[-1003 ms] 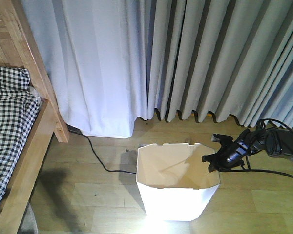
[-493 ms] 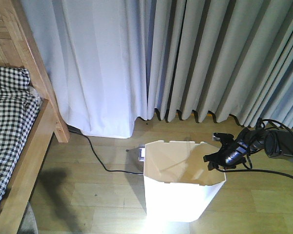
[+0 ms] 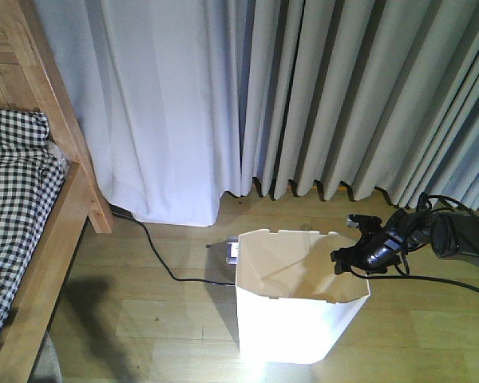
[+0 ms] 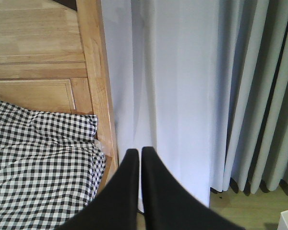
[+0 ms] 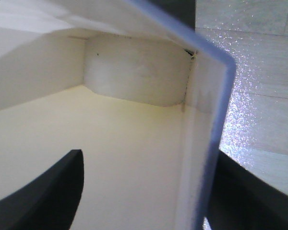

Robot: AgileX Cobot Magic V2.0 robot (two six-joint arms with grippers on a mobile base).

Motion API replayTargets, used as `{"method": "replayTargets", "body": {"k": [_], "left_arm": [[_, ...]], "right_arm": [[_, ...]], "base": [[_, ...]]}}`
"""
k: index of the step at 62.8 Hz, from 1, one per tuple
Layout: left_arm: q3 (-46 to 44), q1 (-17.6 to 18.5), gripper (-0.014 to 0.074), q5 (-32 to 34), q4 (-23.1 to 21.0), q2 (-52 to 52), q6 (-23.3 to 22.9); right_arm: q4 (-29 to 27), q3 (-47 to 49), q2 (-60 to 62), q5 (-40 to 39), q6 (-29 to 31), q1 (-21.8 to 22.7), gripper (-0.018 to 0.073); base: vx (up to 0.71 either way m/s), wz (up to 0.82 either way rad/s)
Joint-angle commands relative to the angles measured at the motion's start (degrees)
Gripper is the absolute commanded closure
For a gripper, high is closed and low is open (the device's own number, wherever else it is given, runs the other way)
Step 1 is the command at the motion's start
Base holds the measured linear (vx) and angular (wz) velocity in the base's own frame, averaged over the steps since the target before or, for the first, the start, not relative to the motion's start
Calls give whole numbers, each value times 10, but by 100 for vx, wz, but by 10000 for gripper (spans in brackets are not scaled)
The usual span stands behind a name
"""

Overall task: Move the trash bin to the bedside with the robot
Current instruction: 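Open the right gripper and release the bin rim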

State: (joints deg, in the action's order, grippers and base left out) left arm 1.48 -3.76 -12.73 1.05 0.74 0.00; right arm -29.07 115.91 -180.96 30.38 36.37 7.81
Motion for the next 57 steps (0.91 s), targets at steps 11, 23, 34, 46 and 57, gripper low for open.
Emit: {"method": "replayTargets", "body": {"k": [11,23,34,46,57], "left_arm": [[11,-1,603,41,-2,8,0],[11,-1,603,41,-2,8,0],[11,-1,603,41,-2,8,0],[11,-1,603,41,-2,8,0],[11,-1,603,41,-2,8,0]], "right_arm": [[39,7,55,21,-94,2,51],[54,7,74,48,-121,0,51],[100,7,79,66,-184,1,51],[168,-28,108,54,-265,1,51],[209,-254,234,-173,-291,1,51]], "base": [[0,0],[0,-1],[0,-1],[0,-1],[0,0]]}}
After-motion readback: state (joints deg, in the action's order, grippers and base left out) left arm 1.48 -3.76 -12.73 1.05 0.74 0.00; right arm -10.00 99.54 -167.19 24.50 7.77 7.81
